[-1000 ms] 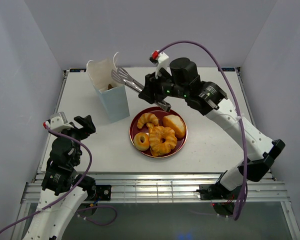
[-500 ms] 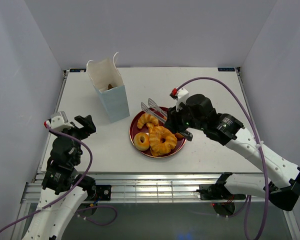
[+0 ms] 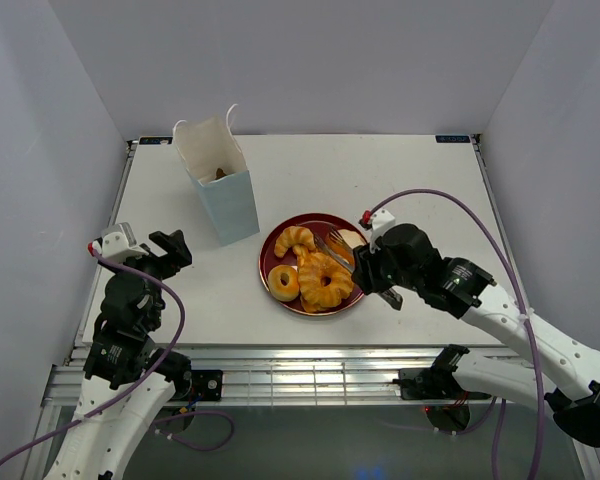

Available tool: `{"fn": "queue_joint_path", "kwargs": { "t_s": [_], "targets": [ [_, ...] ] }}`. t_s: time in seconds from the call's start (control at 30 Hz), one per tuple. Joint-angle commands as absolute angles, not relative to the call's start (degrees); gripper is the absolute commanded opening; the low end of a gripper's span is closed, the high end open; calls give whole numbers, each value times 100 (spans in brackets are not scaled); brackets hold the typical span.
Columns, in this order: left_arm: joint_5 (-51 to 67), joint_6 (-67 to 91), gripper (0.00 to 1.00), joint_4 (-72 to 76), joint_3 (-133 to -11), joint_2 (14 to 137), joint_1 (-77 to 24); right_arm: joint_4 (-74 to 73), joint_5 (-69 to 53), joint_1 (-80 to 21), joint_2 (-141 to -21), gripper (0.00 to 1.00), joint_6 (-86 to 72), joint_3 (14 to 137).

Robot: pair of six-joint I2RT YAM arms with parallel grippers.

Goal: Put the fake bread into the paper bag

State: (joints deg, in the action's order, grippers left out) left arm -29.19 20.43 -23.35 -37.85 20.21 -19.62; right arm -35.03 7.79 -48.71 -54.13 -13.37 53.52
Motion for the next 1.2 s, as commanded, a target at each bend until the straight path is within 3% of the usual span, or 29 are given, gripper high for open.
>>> {"fn": "queue_joint_path", "kwargs": {
  "t_s": [0.0, 0.37, 1.17],
  "targets": [
    [-2918, 2030, 93, -2311, -3744, 2057, -1969, -3340, 976, -4852, -5203, 50, -1468, 5168],
    [-2918, 2030, 93, -2312, -3744, 2030, -1977, -2752, 1222, -4834, -5651, 50, -1266, 4843],
    [-2804, 2021, 93, -2303, -3744, 2048, -1969, -1934, 870, -4597, -7514, 51, -853, 5625]
  ]
}}
